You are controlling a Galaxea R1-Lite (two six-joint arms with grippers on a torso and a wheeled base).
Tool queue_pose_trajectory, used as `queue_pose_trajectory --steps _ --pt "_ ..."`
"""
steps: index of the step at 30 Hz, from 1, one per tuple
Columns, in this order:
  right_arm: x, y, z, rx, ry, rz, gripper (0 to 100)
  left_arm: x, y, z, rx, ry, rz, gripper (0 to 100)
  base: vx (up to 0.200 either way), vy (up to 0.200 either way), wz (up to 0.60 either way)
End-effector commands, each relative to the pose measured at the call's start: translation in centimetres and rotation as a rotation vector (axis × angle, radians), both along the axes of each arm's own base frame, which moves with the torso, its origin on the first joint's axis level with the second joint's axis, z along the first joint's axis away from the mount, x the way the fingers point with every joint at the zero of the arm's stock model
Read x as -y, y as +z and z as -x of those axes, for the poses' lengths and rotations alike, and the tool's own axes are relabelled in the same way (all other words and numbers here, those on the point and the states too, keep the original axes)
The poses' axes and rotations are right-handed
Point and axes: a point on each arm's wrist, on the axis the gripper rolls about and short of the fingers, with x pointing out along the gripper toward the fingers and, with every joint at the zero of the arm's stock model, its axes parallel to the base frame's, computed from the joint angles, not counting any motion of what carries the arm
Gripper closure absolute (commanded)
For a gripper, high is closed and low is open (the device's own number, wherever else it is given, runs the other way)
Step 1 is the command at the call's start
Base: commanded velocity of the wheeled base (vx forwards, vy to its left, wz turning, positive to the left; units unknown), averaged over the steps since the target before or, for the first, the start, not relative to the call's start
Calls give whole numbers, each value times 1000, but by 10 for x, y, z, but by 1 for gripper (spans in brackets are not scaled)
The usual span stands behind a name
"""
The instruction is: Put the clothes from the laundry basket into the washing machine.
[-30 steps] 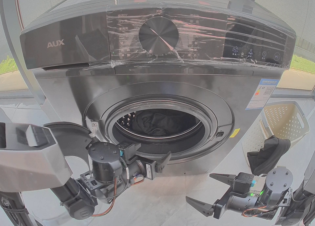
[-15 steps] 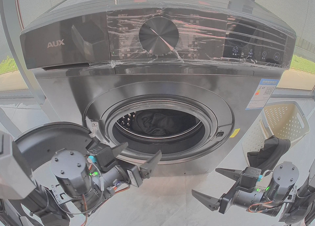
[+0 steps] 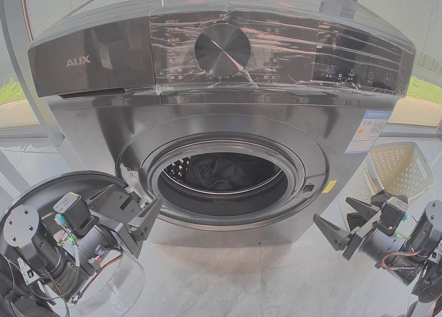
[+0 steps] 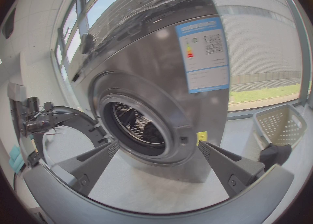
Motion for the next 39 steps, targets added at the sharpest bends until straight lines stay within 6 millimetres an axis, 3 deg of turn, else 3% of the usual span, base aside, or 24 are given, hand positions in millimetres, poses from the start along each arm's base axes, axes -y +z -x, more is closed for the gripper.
queue_pose_trajectory --steps 1,14,21,26,29,33,39 --pt "25 9 1 27 -112 -7 0 -21 0 7 11 81 -11 0 -200 0 0" --pt "52 14 26 -11 -218 62 0 -37 4 23 23 135 -57 0 -200 0 0" --pt "66 22 40 33 -287 31 0 -54 9 46 14 166 -70 0 -200 0 0" --pt "71 23 52 35 -283 23 0 -67 6 57 -23 210 -92 0 0 0 0" --pt "81 20 71 20 -257 27 0 -82 4 79 -27 219 -85 0 0 0 0" --pt "88 16 81 10 -284 32 0 -91 -2 89 -62 259 -74 0 0 0 0" --pt "105 20 95 97 -458 29 0 -110 -15 116 -80 376 -47 0 0 0 0"
